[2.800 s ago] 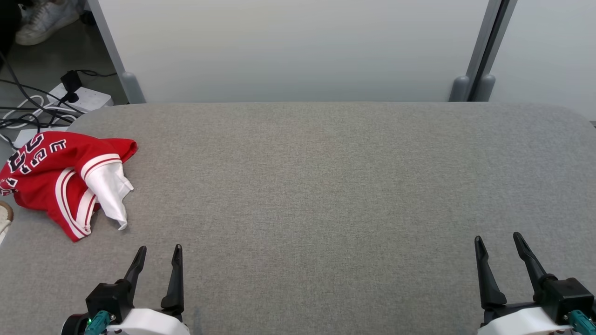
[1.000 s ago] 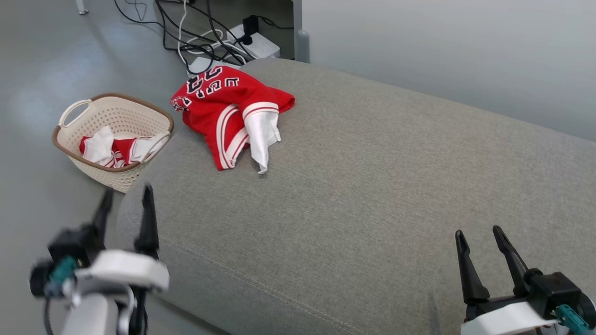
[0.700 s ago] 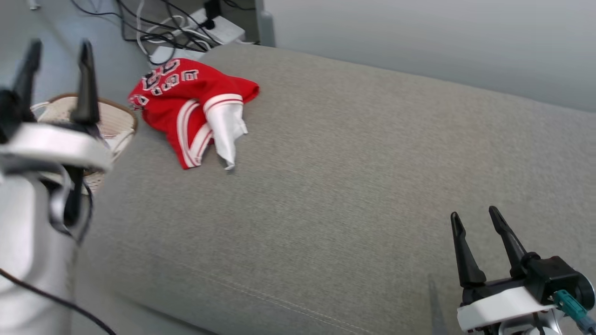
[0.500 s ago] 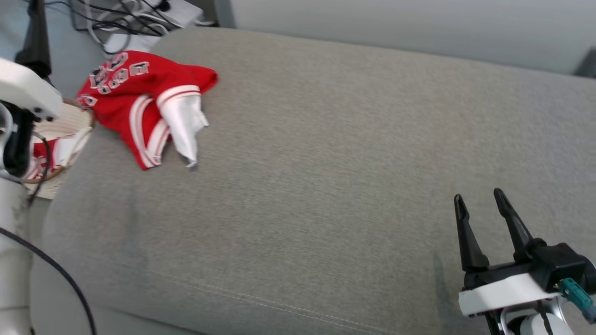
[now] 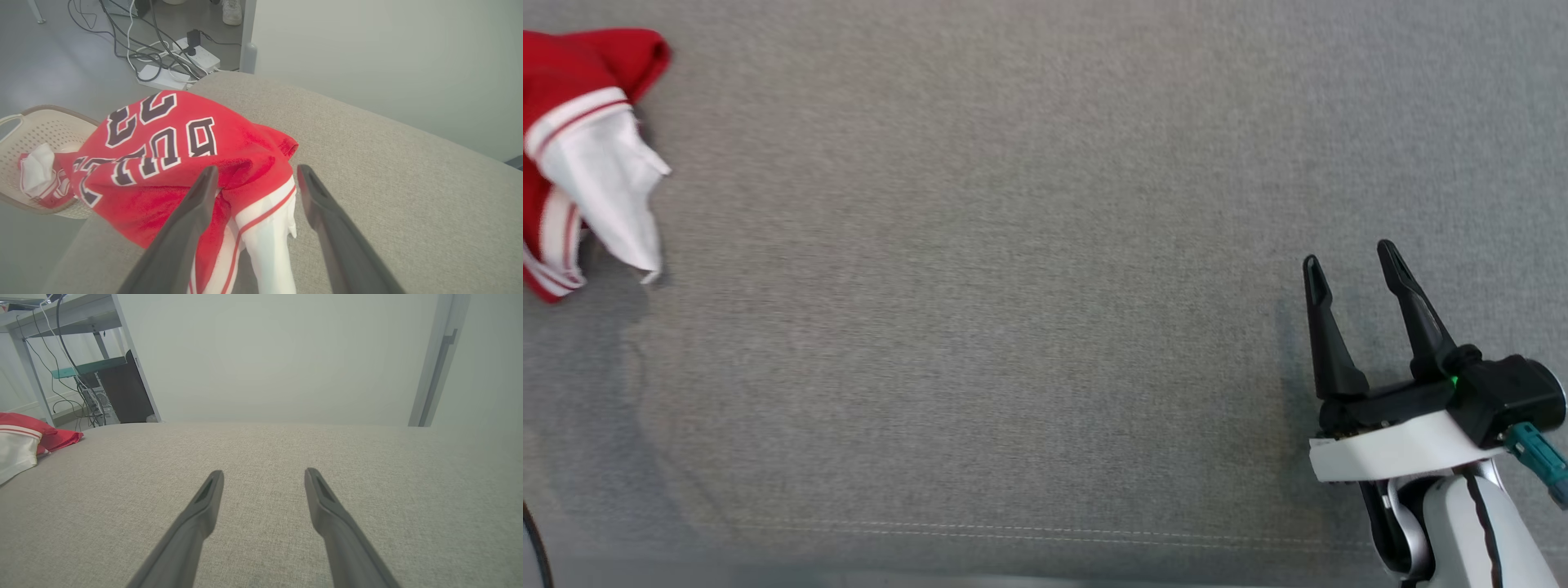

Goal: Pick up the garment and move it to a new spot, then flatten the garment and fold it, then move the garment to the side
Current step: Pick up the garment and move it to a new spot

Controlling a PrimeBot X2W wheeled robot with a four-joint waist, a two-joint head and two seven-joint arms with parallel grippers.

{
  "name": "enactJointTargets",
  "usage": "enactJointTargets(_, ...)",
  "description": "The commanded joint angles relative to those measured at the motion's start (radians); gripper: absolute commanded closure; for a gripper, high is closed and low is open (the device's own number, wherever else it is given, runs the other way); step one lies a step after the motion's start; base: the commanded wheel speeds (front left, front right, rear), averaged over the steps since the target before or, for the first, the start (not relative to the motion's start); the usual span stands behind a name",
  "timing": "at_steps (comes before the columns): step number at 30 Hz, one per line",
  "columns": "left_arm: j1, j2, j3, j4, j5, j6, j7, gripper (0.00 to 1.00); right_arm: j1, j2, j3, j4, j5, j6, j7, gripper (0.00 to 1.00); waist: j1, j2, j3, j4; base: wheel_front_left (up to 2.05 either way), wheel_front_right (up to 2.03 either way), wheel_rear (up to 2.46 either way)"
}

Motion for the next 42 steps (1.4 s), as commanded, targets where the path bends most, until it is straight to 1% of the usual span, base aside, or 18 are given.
enactJointTargets(1, -0.029, 0.076, 0.028, -0.017, -0.030, -0.007, 0.007, 0.00, -0.021, -0.005, 0.027, -0.037, 0.006, 0.004, -0.012, 0.00, 0.0000, 0.0000, 0.068, -0.056, 0.00, 0.00, 0.00)
enactJointTargets(5, -0.029, 0.112, 0.025, 0.007, -0.092, -0.007, 0.037, 0.00, -0.048, -0.005, 0.041, -0.042, 0.012, 0.004, -0.012, 0.00, 0.0000, 0.0000, 0.108, -0.077, 0.00, 0.00, 0.00)
enactJointTargets(8, -0.027, 0.143, 0.025, 0.028, -0.119, -0.007, 0.054, 0.00, -0.066, -0.005, 0.050, -0.045, 0.016, 0.004, -0.012, 0.00, 0.0000, 0.0000, 0.133, -0.091, 0.00, 0.00, 0.00)
enactJointTargets(11, -0.021, 0.173, 0.030, 0.052, -0.131, -0.007, 0.065, 0.00, -0.078, -0.005, 0.055, -0.047, 0.020, 0.004, -0.012, 0.00, 0.0000, 0.0000, 0.153, -0.104, 0.00, 0.00, 0.00)
enactJointTargets(14, -0.019, 0.188, 0.032, 0.077, -0.130, 0.002, 0.064, 0.00, -0.084, -0.005, 0.052, -0.047, 0.021, 0.004, -0.012, 0.00, 0.0000, 0.0000, 0.161, -0.109, 0.00, 0.00, 0.00)
enactJointTargets(15, -0.019, 0.189, 0.031, 0.082, -0.131, 0.002, 0.066, 0.32, -0.084, -0.005, 0.050, -0.046, 0.021, 0.004, -0.012, 0.00, 0.0000, 0.0000, 0.161, -0.110, 0.00, 0.00, 0.00)
enactJointTargets(16, -0.020, 0.190, 0.033, 0.081, -0.132, 0.003, 0.055, 0.93, -0.084, -0.005, 0.047, -0.045, 0.020, 0.004, -0.012, 0.00, 0.0000, 0.0000, 0.161, -0.109, 0.00, 0.00, 0.00)
enactJointTargets(17, -0.021, 0.190, 0.030, 0.079, -0.127, 0.004, 0.043, 1.00, -0.084, -0.005, 0.044, -0.044, 0.020, 0.004, -0.012, 0.00, 0.0000, 0.0000, 0.160, -0.107, 0.00, 0.00, 0.00)
enactJointTargets(20, -0.026, 0.182, 0.018, 0.070, -0.114, 0.004, 0.004, 1.00, -0.081, -0.005, 0.036, -0.041, 0.022, 0.004, -0.012, 0.00, 0.0000, 0.0000, 0.148, -0.097, 0.00, 0.00, 0.00)
enactJointTargets(25, -0.037, 0.169, -0.014, 0.004, -0.075, 0.002, -0.113, 1.00, -0.083, -0.005, 0.037, -0.033, 0.030, 0.004, -0.012, 0.00, 0.0000, 0.0000, 0.115, -0.073, 0.00, 0.00, 0.00)
enactJointTargets(26, -0.038, 0.148, -0.051, -0.072, -0.040, 0.000, -0.196, 1.00, -0.079, -0.005, 0.036, -0.021, 0.026, 0.004, -0.012, 0.00, 0.0000, 0.0000, 0.073, -0.051, 0.00, 0.00, 0.00)
enactJointTargets(29, -0.024, 0.129, -0.075, -0.154, -0.026, -0.003, -0.266, 1.00, -0.072, -0.005, 0.033, -0.015, 0.027, 0.004, -0.012, 0.00, 0.0000, 0.0000, 0.036, -0.039, 0.00, 0.00, 0.00)
enactJointTargets(34, 0.041, 0.087, -0.130, -0.340, -0.014, -0.005, -0.340, 1.00, -0.054, -0.005, 0.015, -0.008, 0.028, 0.004, -0.012, 0.00, 0.0000, 0.0000, -0.017, -0.023, 0.00, 0.00, 0.00)
enactJointTargets(37, 0.111, 0.048, -0.169, -0.478, -0.006, -0.006, -0.377, 1.00, -0.042, -0.005, 0.004, -0.009, 0.030, 0.004, -0.012, 0.00, 0.0000, 0.0000, -0.046, -0.024, 0.00, 0.00, 0.00)
enactJointTargets(39, 0.172, 0.003, -0.200, -0.562, -0.012, -0.004, -0.382, 1.00, -0.032, -0.005, -0.006, -0.010, 0.033, 0.004, -0.012, 0.00, 0.0000, 0.0000, -0.063, -0.030, 0.00, 0.00, 0.00)
enactJointTargets(42, 0.266, -0.065, -0.246, -0.673, -0.016, 0.015, -0.381, 1.00, -0.019, -0.005, -0.014, -0.010, 0.037, 0.004, -0.012, 0.00, 0.0000, 0.0000, -0.078, -0.048, 0.00, 0.00, 0.00)
